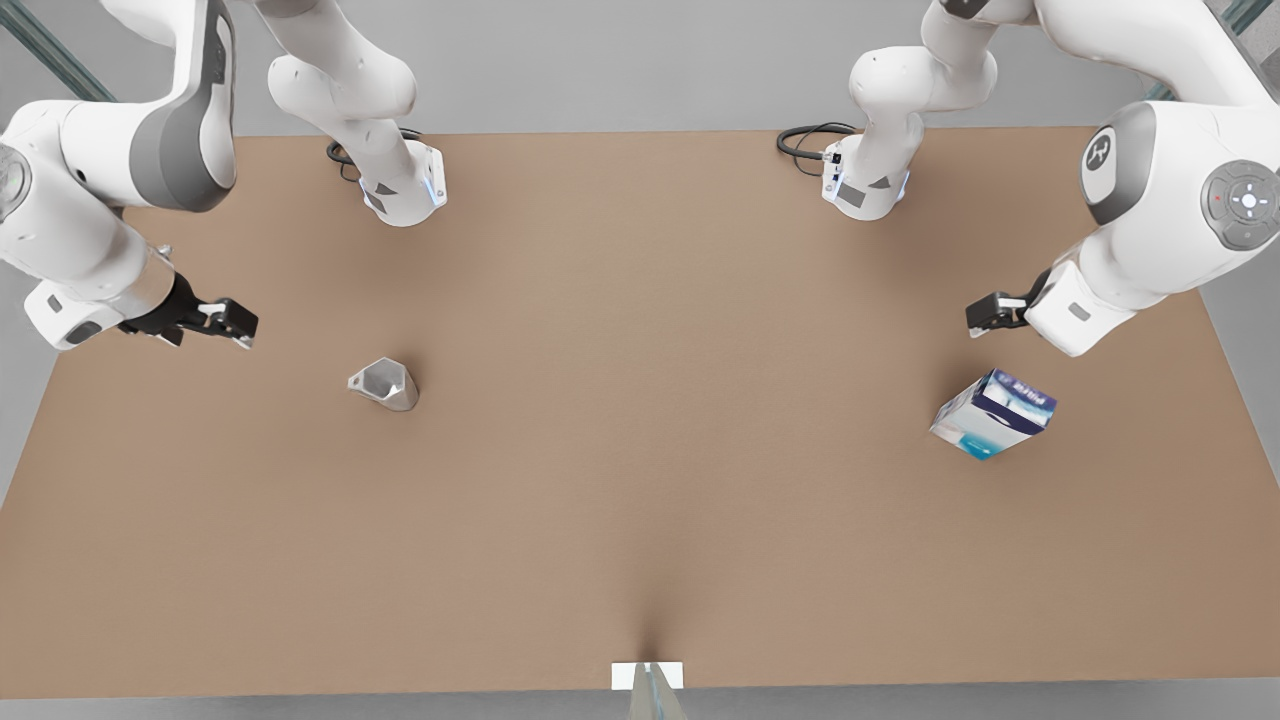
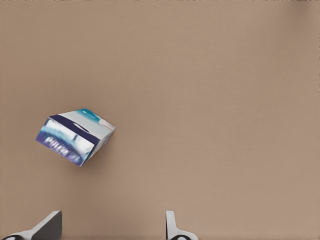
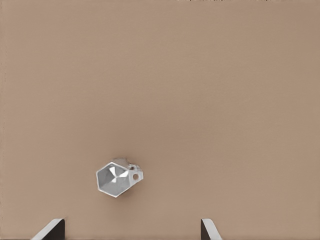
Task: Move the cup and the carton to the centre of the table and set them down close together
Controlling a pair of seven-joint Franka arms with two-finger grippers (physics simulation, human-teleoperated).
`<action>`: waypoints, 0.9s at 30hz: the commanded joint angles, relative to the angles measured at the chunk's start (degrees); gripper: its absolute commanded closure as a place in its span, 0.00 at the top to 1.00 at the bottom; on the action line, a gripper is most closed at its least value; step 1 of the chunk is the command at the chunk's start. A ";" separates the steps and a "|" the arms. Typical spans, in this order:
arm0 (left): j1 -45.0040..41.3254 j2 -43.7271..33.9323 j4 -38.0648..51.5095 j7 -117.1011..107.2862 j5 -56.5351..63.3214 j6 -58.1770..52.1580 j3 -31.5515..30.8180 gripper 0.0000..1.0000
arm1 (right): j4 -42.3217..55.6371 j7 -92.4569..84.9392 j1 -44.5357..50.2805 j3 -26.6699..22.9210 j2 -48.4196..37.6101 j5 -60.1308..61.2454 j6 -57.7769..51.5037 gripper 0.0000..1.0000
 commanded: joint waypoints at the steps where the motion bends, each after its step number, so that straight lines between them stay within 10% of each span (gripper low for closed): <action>1: -0.02 0.00 0.00 0.00 -0.01 0.10 0.00 1.00 | 0.17 -0.02 1.53 0.01 0.01 0.13 0.00 1.00; 27: 1.47 1.05 -0.26 0.00 0.17 1.07 0.00 1.00 | -30.94 59.13 7.95 -0.96 3.44 2.60 17.14 1.00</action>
